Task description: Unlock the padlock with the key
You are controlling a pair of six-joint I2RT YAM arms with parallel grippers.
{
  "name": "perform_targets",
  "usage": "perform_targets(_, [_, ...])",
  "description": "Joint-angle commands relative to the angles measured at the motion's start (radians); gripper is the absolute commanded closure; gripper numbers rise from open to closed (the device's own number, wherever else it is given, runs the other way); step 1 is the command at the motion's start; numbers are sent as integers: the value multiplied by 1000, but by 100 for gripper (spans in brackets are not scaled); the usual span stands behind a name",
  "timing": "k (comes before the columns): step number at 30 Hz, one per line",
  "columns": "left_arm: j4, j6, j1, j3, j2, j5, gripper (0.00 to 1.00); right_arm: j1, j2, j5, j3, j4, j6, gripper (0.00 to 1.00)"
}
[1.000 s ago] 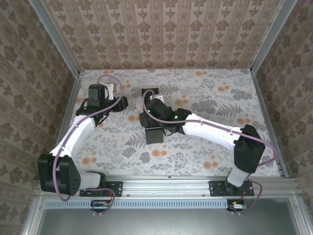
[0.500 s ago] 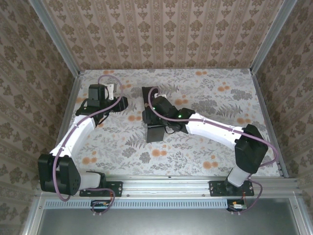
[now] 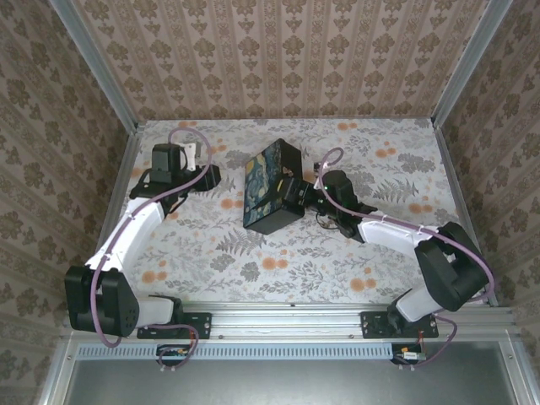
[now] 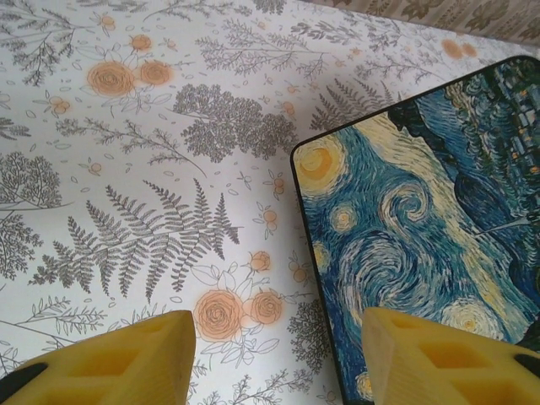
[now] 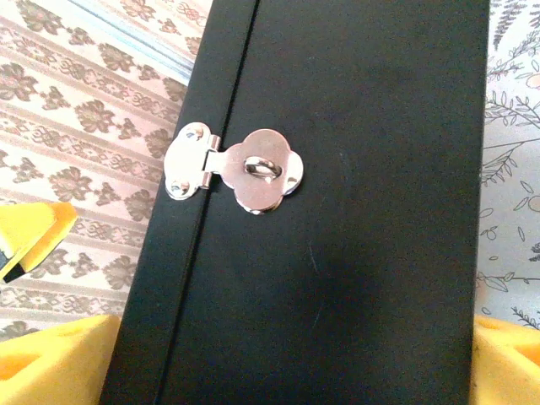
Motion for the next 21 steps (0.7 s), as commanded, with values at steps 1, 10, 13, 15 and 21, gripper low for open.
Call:
perform_targets(1, [-46,7,-7,54,-33,6,45,-5,103,-82,-82,65,-21,6])
perform_targets(10, [-115,54,-18,121,-56,-59,45,-4,397,-160,-65,492,164,5])
perform_targets(13, [-137,67,-18,136,-56,-69,45,6,443,-148,-45,522,173,5])
perform_targets(15, [-153,74,-20,142,-54,-79,45,8,429,-134,-44,502,152,5])
perform_targets(21, [-139,80,-52,74,-32,-252,0,4,148,-27,12,30,-130,0])
